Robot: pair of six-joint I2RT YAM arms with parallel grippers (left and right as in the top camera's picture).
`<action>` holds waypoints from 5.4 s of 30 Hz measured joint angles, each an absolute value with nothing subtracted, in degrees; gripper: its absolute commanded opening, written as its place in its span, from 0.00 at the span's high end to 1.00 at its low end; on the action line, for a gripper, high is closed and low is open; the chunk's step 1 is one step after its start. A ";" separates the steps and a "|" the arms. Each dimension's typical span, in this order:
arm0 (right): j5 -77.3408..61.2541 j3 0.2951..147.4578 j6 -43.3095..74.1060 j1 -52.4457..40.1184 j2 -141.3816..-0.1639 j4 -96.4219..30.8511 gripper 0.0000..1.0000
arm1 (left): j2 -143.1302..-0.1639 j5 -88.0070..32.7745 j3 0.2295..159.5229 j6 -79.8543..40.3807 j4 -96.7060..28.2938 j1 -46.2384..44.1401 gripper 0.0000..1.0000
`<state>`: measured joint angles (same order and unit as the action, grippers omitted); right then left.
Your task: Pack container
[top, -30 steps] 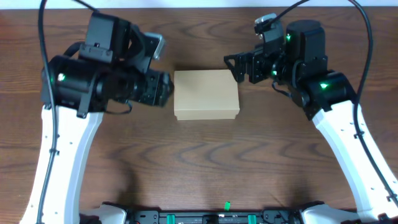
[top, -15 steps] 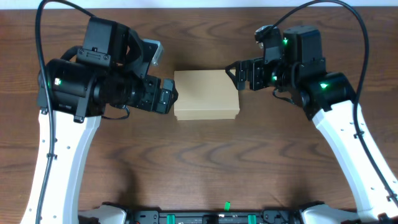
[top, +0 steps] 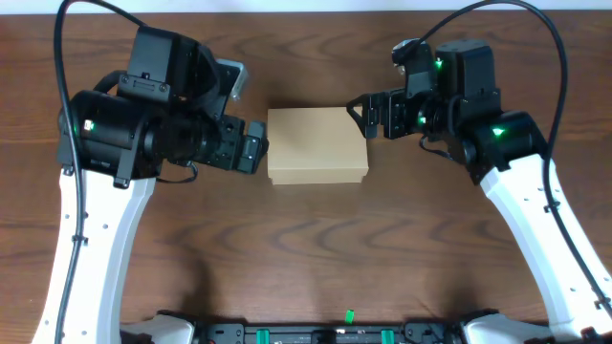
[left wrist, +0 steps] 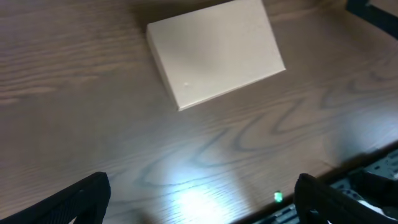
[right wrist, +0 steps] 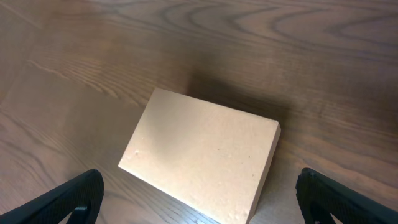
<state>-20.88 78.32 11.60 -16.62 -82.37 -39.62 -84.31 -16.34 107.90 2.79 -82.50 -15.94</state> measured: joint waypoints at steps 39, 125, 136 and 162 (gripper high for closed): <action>-20.99 78.32 11.75 -16.62 -82.37 -39.64 0.01 | -19.33 20.03 46.68 -7.94 -59.13 -15.86 0.05; -18.55 78.30 8.58 -16.62 -82.35 -45.10 0.01 | -0.62 -1.74 8.69 -2.48 -27.16 -10.31 0.05; -9.04 56.86 1.43 -16.78 -63.37 -35.90 0.01 | -0.60 -1.74 8.67 -2.50 -27.16 -10.31 0.05; -9.15 8.38 -0.34 -27.20 -6.46 -22.55 0.01 | -0.58 -1.74 8.64 -2.48 -27.18 -10.31 0.05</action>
